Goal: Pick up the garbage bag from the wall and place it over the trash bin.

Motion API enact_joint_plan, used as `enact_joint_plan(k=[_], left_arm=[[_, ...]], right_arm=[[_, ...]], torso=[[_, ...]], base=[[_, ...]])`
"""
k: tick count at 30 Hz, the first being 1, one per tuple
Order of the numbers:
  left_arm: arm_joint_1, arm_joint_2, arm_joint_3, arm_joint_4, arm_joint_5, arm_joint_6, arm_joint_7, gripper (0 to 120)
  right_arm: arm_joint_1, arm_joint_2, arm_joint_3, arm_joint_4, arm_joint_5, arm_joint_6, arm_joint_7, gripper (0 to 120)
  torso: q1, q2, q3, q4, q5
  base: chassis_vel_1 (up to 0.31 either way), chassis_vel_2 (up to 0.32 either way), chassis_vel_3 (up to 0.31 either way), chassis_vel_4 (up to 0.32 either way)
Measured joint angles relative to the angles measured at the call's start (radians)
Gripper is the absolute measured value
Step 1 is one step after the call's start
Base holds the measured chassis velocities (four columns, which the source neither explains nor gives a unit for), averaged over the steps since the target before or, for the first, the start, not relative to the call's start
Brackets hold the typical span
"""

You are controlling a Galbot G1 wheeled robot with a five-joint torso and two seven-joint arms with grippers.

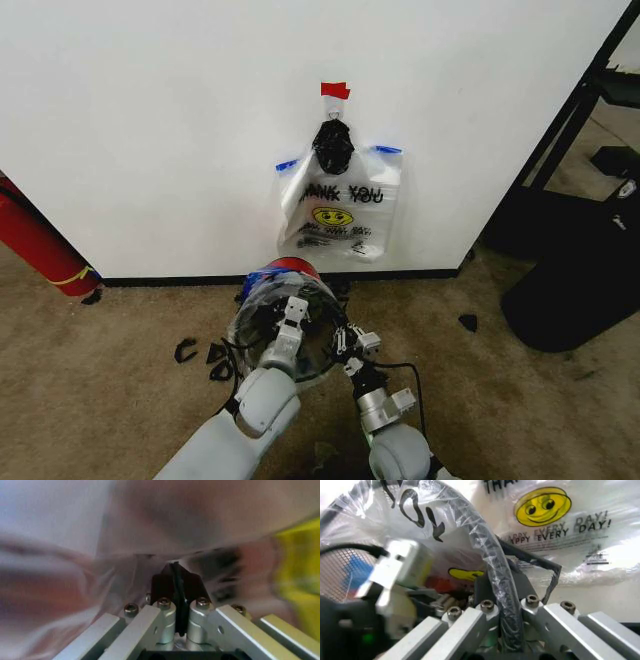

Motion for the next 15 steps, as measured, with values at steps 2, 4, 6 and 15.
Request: enact_joint_plan(k=[2, 4, 6, 15], left_arm=[[-0.01, 0.0, -0.004, 0.02, 0.0, -0.001, -0.003, 0], [-0.02, -0.004, -0.01, 0.039, 0.001, -0.008, -0.006, 0], [-0.027, -0.008, -0.016, 0.053, 0.005, -0.016, -0.006, 0], [-0.025, -0.002, -0.027, 0.074, 0.017, -0.036, 0.009, 0]], right_arm=[[-0.011, -0.003, -0.002, 0.01, -0.01, 0.009, -0.006, 0], [-0.021, -0.007, -0.002, 0.013, -0.02, 0.02, -0.015, 0], [-0.029, -0.011, -0.003, 0.013, -0.024, 0.027, -0.025, 0], [-0.039, -0.016, -0.007, 0.005, -0.016, 0.053, -0.077, 0]], torso=[[0.0, 0.0, 0.0, 0.0, 0.0], [0.0, 0.0, 0.0, 0.0, 0.0], [0.0, 0.0, 0.0, -0.0001, 0.0], [0.0, 0.0, 0.0, -0.0001, 0.0]], base=[[0.0, 0.0, 0.0, 0.0], [0.0, 0.0, 0.0, 0.0], [0.0, 0.0, 0.0, 0.0], [0.0, 0.0, 0.0, 0.0]])
